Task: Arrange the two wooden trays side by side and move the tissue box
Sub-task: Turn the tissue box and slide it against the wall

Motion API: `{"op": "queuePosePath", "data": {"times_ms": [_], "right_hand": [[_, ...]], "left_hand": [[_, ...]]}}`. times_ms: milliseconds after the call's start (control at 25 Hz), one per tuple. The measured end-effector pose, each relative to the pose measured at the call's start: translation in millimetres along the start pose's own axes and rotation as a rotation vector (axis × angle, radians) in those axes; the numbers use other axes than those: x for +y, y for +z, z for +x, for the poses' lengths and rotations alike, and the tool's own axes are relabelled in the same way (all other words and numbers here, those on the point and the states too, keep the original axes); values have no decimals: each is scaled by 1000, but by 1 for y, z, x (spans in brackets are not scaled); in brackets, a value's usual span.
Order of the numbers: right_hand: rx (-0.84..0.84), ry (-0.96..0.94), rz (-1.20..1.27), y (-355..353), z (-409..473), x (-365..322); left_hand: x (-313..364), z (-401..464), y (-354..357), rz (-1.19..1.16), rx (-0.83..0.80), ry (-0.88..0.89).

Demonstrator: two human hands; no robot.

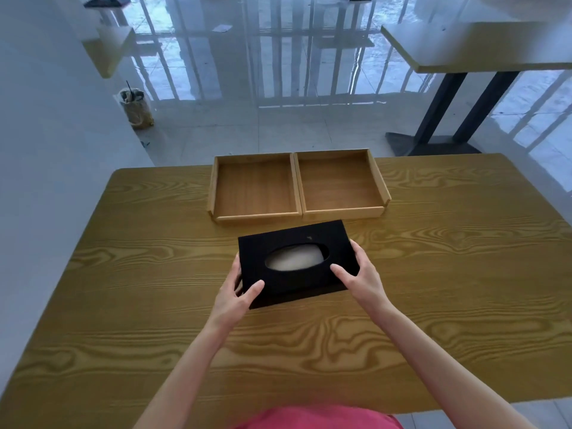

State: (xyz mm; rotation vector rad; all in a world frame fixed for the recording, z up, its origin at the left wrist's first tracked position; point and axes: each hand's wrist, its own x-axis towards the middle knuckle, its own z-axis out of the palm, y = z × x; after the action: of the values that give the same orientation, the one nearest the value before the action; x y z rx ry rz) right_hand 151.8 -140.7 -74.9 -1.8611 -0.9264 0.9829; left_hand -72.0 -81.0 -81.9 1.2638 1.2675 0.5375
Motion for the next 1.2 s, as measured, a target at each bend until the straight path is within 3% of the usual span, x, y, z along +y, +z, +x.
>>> {"op": "queuePosePath", "data": {"times_ms": [640, 1200], "right_hand": [[-107, 3, 29, 160, 10, -80], [-250, 4, 94, 246, 90, -149]], "left_hand": [[-12, 14, -173, 9, 100, -2], [3, 106, -283, 8, 231, 17]]}}
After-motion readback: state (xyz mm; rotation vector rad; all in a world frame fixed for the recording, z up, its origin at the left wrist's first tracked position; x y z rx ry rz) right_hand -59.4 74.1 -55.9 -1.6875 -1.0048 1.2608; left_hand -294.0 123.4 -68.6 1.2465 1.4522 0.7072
